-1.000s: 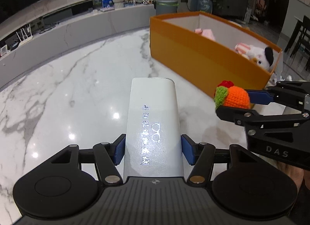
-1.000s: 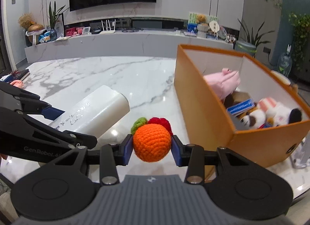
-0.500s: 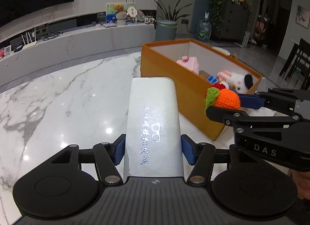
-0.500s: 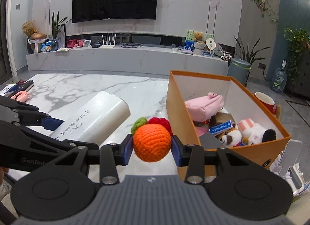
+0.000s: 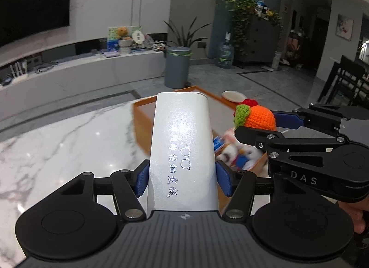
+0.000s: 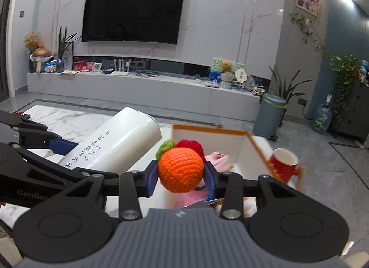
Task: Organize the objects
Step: 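Carry the glasses case with the left tool while the right tool carries the fruit over the box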
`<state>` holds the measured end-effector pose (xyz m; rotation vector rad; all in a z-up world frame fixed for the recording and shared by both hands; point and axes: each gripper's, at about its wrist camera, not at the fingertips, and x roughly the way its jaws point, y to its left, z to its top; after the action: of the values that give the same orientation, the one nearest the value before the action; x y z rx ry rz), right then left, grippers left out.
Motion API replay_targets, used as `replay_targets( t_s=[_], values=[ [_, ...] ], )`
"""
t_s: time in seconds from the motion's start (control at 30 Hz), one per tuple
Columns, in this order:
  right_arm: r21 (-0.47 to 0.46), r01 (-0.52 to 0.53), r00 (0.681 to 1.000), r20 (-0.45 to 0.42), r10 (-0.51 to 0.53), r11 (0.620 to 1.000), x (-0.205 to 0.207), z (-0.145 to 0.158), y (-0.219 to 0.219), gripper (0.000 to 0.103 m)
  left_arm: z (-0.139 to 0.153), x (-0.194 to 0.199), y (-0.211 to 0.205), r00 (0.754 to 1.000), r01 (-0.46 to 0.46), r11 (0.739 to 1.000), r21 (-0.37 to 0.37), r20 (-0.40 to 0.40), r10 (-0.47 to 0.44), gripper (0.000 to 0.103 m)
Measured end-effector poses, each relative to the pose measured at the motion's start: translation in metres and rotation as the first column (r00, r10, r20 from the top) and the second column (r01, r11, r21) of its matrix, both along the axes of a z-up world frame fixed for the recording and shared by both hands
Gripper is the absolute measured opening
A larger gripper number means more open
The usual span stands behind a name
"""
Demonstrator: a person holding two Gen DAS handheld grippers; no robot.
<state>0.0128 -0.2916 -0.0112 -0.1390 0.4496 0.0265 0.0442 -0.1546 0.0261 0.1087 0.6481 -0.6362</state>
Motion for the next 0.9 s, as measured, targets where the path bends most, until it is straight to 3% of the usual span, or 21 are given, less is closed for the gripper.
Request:
replay_targets(
  t_s=[0.23,0.4,0.6,0.9],
  values=[
    [-0.022,0.074,0.997,0.009,-0.074,0.997,0.008,0.012,-0.054,0.044,-0.005,0.022,-0.057,0.998,0.039,0.997,-0.067,-0.04,-0.041,0.068],
    [-0.059,0.119,0.993,0.009,-0.118,0.991,0.021,0.014,-0.088,0.044,-0.016,0.041,-0.088,0.996,0.017,0.993,-0.113,-0.088,-0.027,0.068],
    [-0.104,0.122,0.991,-0.047,-0.128,0.987,0.051,0.001,-0.118,0.044,-0.035,0.06,-0.114,0.991,-0.049,0.996,-0.072,-0.124,0.04,0.068],
    [-0.1,0.059,0.984,-0.163,-0.075,0.993,0.104,-0.028,-0.14,0.044,-0.062,0.08,-0.12,0.959,-0.2,0.98,0.01,-0.204,0.198,0.068]
  ],
)
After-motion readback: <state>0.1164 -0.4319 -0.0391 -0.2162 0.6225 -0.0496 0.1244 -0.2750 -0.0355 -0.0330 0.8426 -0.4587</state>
